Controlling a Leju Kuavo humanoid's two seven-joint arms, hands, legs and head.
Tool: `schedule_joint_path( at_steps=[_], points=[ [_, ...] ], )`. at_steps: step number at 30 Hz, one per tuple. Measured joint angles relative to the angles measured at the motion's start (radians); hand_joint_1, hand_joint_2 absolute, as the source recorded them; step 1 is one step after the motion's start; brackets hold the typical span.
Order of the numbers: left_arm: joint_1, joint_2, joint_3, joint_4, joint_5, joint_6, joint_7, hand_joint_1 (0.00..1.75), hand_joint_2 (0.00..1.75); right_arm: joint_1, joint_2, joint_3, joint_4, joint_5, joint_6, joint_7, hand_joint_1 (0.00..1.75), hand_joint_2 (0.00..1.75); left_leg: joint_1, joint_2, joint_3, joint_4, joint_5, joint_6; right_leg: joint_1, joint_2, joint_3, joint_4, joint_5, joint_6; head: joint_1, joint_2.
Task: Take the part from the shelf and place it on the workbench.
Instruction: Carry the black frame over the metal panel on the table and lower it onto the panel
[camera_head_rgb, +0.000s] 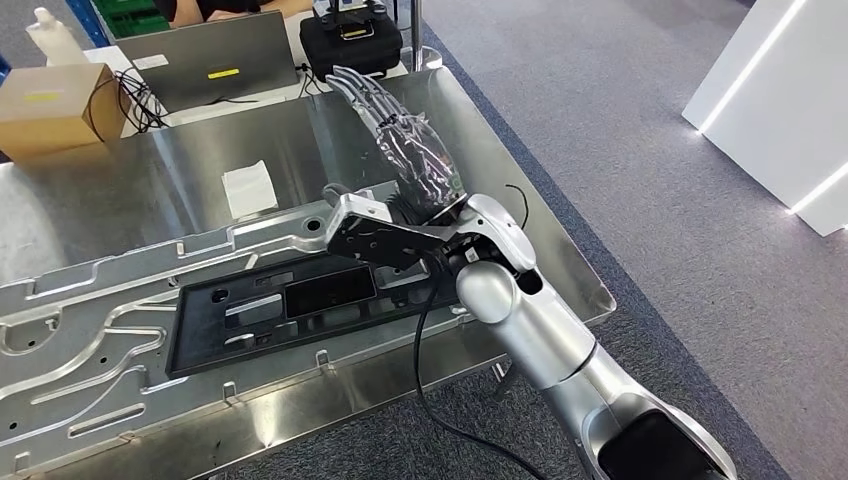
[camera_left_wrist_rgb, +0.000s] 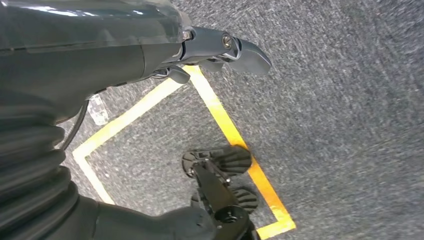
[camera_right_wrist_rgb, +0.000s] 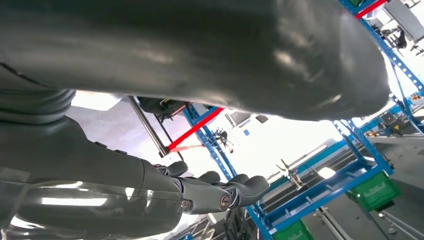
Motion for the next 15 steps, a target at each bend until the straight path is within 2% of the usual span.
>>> schedule_joint_path(
  at_steps=[6, 15],
  points=[
    [0.011, 0.000, 0.019, 0.000, 0.053, -0.027, -0.019, 0.00, 0.00, 0.065, -0.009, -0.006, -0.023, -0.008, -0.043, -0.042, 0.00, 0.00, 0.000, 0.000, 0.000, 0.000, 0.000, 0.000, -0.001, 0.000, 0.000, -0.001, 0.000, 0.000, 0.000, 0.000],
    [0.056, 0.002, 0.059, 0.001, 0.115, -0.035, -0.067, 0.00, 0.00, 0.278, -0.032, -0.030, -0.201, -0.102, -0.153, -0.158, 0.00, 0.00, -0.002, 0.000, -0.001, 0.001, -0.004, 0.005, -0.006, -0.001, 0.002, -0.006, 0.000, 0.003, 0.000, 0.000]
  ],
)
